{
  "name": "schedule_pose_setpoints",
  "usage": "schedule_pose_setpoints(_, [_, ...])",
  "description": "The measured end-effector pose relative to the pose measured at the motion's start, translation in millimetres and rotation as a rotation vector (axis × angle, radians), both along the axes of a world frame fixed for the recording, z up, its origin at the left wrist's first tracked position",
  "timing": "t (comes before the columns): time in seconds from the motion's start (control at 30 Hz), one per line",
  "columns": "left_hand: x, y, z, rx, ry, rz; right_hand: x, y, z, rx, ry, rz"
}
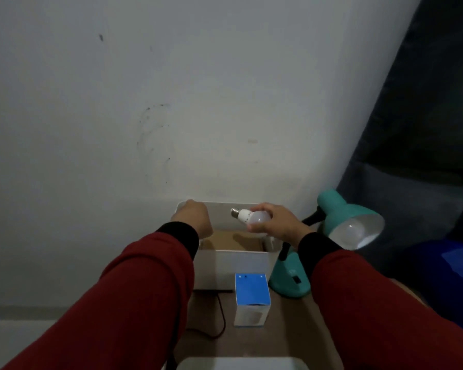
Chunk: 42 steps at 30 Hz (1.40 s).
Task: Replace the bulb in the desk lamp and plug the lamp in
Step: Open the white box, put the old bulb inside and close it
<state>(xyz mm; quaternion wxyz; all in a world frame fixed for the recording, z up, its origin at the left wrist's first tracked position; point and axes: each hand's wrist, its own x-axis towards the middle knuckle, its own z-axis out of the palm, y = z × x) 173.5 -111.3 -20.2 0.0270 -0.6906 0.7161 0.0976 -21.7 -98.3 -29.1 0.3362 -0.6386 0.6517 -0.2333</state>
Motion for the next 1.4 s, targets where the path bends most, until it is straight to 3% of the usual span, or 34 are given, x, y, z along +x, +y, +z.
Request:
schedule_pose_setpoints(0.27, [1.5, -44.5, -60.7, 0.15, -0.015, -0.004, 20.4, -55.0, -53.9, 0.172, 0.096, 0.069])
schedule_pose_setpoints(0.57, [4.6, -47.3, -79.1, 0.202, -0.033, 0.0, 24.9, -63.0, -61.1, 0.256, 0.301, 0.126])
schedule_pose_setpoints(0.7, [4.0, -40.3, -69.2, 0.188, -0.057, -0.009, 25.7, -56.3, -49.1, 0.282, 0.392, 0.147])
schedule_pose_setpoints(1.0, [4.9, -7.6, -19.0, 0.064, -0.067, -0.001, 24.5, -23.5, 11.3, 0.16, 0.789, 0.215])
schedule_pose_setpoints(1.4, [20.5, 96.4, 36.3, -0.083, -0.054, 0.04, 9.6, 99.7, 65.3, 0.027, 0.864, 0.135])
